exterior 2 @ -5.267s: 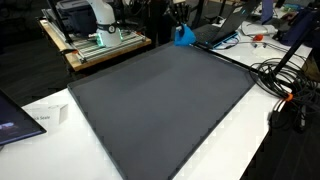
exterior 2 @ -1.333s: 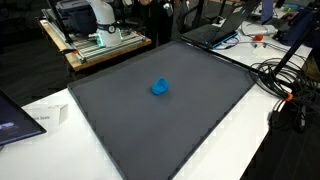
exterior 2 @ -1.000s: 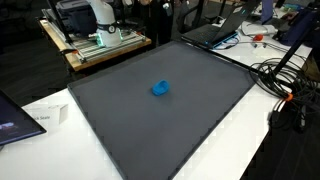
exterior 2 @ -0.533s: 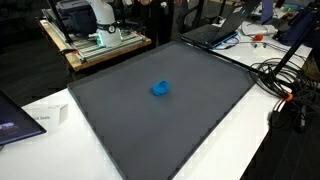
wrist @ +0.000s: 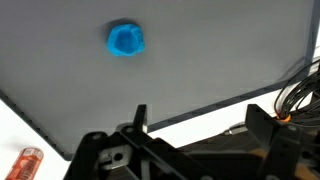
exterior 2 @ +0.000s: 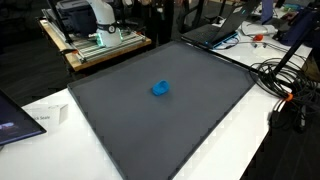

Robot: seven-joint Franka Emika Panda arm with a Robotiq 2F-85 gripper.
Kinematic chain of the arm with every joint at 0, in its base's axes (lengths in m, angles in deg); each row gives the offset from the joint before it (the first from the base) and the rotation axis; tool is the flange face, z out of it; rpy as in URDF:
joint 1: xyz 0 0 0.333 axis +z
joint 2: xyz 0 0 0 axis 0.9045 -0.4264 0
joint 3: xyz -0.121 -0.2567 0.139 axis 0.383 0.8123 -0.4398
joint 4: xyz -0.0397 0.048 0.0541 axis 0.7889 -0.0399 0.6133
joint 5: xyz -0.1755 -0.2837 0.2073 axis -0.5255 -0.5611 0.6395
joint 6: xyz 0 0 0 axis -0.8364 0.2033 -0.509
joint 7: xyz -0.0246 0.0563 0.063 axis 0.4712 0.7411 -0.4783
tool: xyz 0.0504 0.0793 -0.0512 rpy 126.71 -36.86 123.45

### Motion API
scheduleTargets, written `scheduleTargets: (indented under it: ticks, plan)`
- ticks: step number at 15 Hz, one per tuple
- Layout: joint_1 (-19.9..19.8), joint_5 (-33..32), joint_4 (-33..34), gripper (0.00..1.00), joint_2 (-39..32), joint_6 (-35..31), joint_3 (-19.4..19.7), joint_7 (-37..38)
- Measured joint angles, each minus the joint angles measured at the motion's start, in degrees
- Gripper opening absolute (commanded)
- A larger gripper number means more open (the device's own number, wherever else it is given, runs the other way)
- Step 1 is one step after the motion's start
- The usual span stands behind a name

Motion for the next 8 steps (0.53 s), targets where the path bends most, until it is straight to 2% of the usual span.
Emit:
scheduleTargets:
  ticks: [8]
  plan:
    - [-0.2, 7.3, 5.6, 1.00, -7.7, 4.1, 5.0, 0.0]
